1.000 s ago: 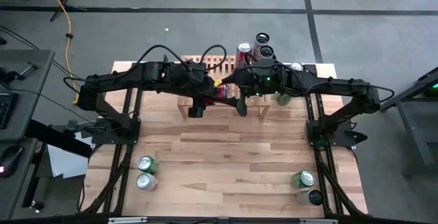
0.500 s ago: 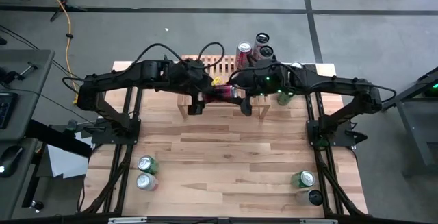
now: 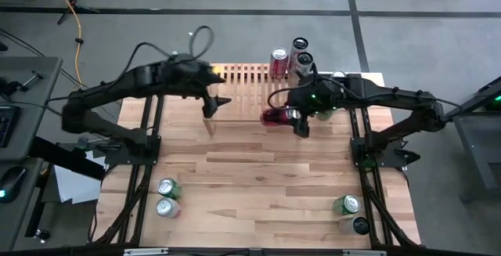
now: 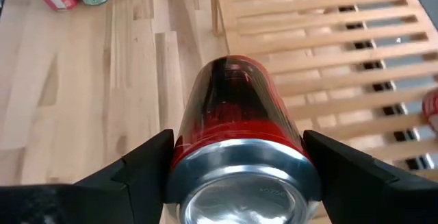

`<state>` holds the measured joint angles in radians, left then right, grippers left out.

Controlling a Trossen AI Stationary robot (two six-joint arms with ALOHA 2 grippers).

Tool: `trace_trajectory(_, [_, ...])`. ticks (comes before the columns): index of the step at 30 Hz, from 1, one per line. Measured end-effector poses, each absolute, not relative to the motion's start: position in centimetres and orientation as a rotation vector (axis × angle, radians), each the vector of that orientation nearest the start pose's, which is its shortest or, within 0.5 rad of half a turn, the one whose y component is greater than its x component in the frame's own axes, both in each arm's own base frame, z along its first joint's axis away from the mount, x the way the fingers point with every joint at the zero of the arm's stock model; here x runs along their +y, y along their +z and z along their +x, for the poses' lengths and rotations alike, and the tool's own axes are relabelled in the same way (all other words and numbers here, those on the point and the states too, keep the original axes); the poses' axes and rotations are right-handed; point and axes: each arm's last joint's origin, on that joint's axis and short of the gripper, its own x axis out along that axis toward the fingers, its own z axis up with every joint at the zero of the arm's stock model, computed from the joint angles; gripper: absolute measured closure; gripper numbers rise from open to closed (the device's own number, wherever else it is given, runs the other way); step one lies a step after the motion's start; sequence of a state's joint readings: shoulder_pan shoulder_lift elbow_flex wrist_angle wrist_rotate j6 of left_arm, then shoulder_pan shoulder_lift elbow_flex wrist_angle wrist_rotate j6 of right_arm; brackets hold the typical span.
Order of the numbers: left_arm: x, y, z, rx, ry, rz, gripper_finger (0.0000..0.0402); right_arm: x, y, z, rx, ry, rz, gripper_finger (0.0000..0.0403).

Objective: Place canned beverage on shelf
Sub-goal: Put the left red white soda can on the shelf aligned with the other red white soda can

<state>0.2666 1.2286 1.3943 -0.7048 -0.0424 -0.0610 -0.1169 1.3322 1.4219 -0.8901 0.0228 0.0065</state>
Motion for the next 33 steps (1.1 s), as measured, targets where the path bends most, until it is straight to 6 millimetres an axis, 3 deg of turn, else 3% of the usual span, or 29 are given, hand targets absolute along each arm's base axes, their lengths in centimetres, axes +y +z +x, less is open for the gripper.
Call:
trace_trajectory(4, [6.3,38.7,21.9,0.283,0.34,-0.244,0.0053,-3.1,36.5,25.3,0.719,-0.179,0.105,0.0119])
trace_trajectory(8, [6.1,37.8,21.3,0.019,0.324,-0.355,0.0053,-3.4,37.4,25.8,0.38,-0.271,0.137,0.0119])
trace_trajectory(12, [6.2,37.7,21.4,-0.223,0.31,-0.411,0.0053,-3.9,38.6,26.6,0.042,-0.379,0.125,0.0119])
trace_trajectory(18, [6.6,38.7,22.5,-0.481,0.267,-0.419,0.0053,-4.2,40.8,27.6,-0.274,-0.415,0.102,0.0119])
trace_trajectory(23, [7.2,38.4,24.5,-0.629,0.187,-0.483,0.0053,-4.2,41.2,28.5,-0.411,-0.384,0.097,0.0119])
trace_trajectory(29, [7.6,37.2,26.6,-0.689,0.109,-0.586,0.0053,-4.2,41.3,28.8,-0.447,-0.374,0.113,0.0119])
trace_trajectory(33, [7.6,37.9,27.7,-0.717,0.037,-0.596,0.0053,-4.2,41.4,28.7,-0.464,-0.37,0.131,0.0119])
